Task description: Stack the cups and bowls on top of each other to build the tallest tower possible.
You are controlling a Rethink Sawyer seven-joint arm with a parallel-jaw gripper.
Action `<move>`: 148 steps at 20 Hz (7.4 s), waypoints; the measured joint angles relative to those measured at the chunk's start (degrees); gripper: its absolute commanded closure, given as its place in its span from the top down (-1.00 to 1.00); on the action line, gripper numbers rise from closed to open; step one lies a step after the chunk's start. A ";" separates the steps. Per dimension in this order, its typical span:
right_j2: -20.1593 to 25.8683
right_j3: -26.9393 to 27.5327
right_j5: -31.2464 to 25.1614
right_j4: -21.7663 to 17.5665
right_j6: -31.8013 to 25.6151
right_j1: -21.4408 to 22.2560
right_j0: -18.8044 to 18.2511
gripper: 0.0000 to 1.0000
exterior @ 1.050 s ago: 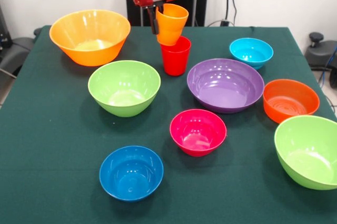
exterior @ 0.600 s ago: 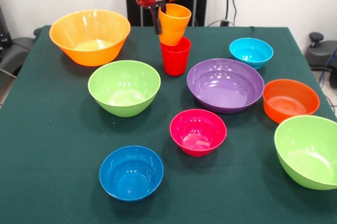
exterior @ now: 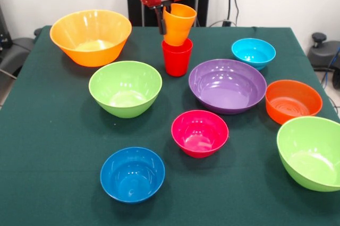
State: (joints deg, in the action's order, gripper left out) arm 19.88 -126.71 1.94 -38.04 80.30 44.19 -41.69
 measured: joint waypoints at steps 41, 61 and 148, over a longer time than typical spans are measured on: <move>-0.68 0.76 -5.18 4.94 0.00 1.48 5.17 1.00; -2.96 6.07 -10.22 14.60 0.02 -0.85 16.55 1.00; -27.45 30.52 5.11 19.42 0.68 -14.61 35.84 1.00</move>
State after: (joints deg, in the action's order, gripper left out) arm -7.57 -96.19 7.05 -18.61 80.98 29.59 -5.85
